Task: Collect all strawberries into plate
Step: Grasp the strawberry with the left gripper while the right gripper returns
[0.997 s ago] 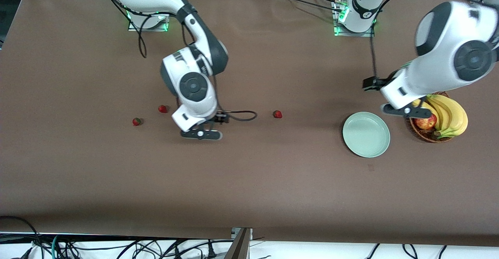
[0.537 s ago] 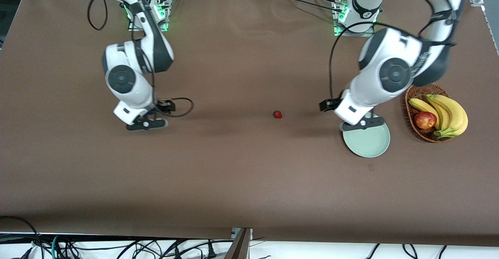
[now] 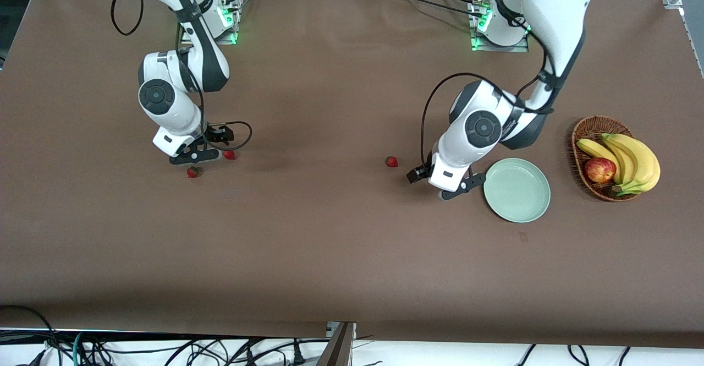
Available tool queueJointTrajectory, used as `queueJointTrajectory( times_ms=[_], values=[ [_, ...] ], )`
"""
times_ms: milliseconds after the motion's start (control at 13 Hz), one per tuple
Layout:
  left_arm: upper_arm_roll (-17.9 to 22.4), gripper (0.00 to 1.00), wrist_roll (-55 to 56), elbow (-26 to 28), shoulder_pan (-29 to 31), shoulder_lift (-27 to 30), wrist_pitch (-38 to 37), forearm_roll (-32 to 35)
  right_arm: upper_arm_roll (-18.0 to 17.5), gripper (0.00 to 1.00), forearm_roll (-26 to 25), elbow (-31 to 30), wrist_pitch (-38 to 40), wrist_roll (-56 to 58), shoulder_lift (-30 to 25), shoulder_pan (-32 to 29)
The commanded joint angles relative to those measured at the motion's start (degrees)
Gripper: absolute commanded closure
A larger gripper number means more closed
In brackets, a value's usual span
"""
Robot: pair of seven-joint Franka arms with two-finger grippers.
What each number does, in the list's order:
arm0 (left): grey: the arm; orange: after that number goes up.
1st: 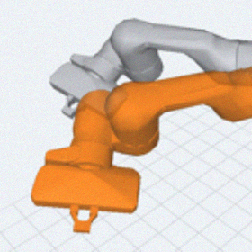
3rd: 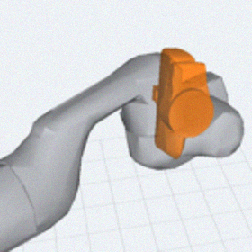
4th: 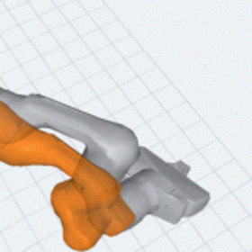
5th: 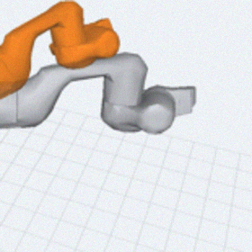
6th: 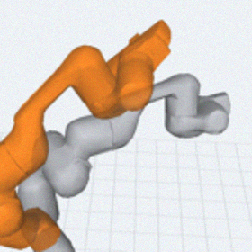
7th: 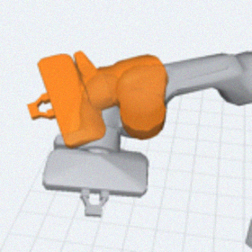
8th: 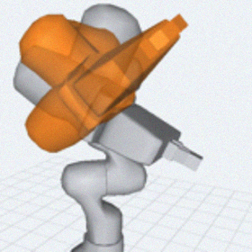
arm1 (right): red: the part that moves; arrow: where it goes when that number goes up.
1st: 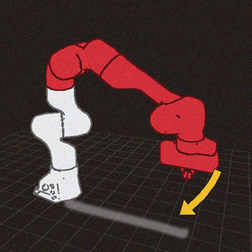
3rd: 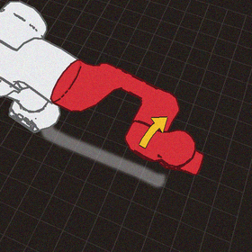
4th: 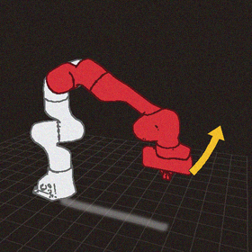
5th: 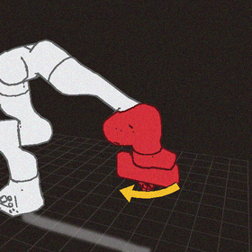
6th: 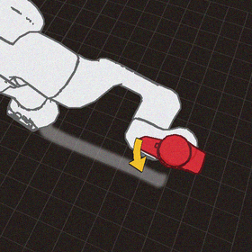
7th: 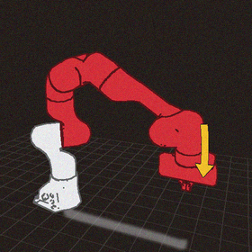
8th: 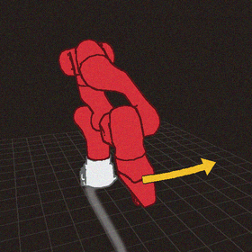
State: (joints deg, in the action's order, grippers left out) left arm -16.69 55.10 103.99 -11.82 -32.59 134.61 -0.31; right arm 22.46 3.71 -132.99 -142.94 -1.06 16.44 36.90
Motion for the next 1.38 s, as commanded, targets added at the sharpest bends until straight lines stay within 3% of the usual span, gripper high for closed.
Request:
queueJointTrajectory(
  times_ms=[0, 307, 384, 844, 997, 1074, 1304],
  values=[
    [0.3, 0.00, 5.0, -1.2, -2.8, -3.9, 3.0, -0.6, -0.8, 0.00, 3.4, -1.7, -4.2, 1.3, 1.4, 0.3],
    [0.3, 0.00, 13.2, -1.2, -5.3, -6.1, 5.5, -0.5, -3.6, 0.02, 6.9, -1.6, -8.1, 1.3, 3.7, 0.2],
    [0.3, 0.00, 14.9, -1.2, -5.9, -6.3, 6.4, -0.4, -3.6, 0.07, 7.0, -1.5, -8.2, 1.3, 4.1, 0.2],
    [0.7, 0.00, 18.6, -1.0, -8.3, -7.1, 6.5, 0.4, -3.6, 0.53, 7.1, -1.3, -8.3, 1.5, 4.1, 0.2],
    [0.8, 0.47, 18.6, -1.0, -8.7, -7.2, 6.5, 0.4, -3.6, 0.73, 7.1, -1.1, -8.1, 1.7, 4.0, 0.3],
    [0.8, 0.62, 18.6, -1.0, -8.7, -7.2, 6.4, 0.4, -3.6, 0.81, 7.2, -1.0, -8.0, 1.7, 3.8, 0.3],
    [0.7, 0.73, 18.7, -1.1, -9.4, -7.2, 6.4, 0.4, -3.6, 0.85, 7.2, -0.3, -6.9, 1.5, 3.4, 0.3]
  ],
)
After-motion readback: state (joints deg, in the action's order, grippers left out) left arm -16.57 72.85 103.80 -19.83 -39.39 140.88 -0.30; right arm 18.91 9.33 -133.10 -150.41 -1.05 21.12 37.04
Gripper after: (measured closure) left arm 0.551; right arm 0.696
